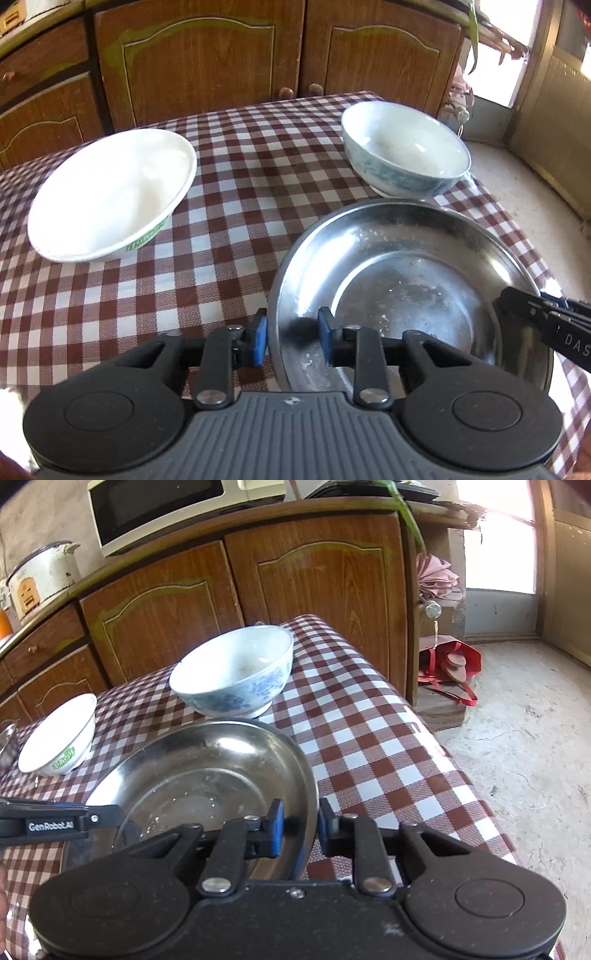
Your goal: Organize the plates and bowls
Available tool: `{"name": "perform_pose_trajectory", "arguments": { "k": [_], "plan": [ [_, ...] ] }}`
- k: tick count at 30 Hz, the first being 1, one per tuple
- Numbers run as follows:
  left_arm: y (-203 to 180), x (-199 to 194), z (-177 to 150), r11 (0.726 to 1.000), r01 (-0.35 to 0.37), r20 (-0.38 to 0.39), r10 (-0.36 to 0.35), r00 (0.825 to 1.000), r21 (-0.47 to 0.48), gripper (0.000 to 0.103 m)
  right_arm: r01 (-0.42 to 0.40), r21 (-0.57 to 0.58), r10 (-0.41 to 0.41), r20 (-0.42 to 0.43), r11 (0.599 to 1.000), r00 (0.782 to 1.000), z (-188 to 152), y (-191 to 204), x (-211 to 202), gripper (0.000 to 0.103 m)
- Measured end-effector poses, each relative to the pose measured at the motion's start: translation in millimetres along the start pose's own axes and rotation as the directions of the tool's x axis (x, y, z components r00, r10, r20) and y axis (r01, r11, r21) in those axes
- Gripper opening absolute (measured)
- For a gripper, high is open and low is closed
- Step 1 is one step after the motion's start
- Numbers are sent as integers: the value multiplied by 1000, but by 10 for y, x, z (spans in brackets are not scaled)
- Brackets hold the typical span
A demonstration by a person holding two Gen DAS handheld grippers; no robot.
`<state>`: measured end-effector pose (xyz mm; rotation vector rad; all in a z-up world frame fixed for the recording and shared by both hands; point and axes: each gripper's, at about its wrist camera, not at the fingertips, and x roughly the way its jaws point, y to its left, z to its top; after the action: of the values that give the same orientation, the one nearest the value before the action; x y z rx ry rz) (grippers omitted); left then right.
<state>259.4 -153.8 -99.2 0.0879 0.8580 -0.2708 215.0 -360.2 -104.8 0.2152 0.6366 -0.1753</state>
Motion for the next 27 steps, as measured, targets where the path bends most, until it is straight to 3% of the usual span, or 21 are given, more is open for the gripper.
{"name": "perform_pose_trajectory", "arguments": {
  "k": [27],
  "plan": [
    [-165, -1235, -248, 998, -63, 97, 62, 993, 5, 28, -24, -36, 28, 123, 999, 992, -56, 243, -1269, 22]
  ]
}}
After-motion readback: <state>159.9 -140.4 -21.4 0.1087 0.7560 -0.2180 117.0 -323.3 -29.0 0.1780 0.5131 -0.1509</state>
